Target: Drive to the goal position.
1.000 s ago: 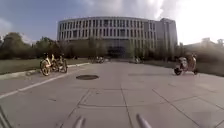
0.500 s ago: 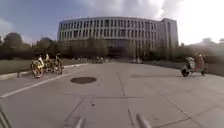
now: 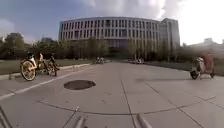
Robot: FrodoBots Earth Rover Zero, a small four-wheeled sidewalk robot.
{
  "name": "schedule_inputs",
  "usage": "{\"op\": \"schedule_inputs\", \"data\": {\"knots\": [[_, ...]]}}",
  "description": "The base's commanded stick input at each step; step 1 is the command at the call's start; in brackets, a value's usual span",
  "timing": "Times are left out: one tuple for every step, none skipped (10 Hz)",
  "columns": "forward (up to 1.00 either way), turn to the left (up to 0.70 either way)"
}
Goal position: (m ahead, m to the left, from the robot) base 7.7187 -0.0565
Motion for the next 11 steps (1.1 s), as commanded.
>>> {"op": "schedule_inputs", "data": {"knots": [[1.0, 0.0], [1.0, 0.0], [1.0, 0.0], [1.0, 0.0], [1.0, 0.0], [1.0, 0.0], [1.0, 0.0], [1.0, 0.0], [1.0, 0.0], [1.0, 0.0], [1.0, 0.0]]}}
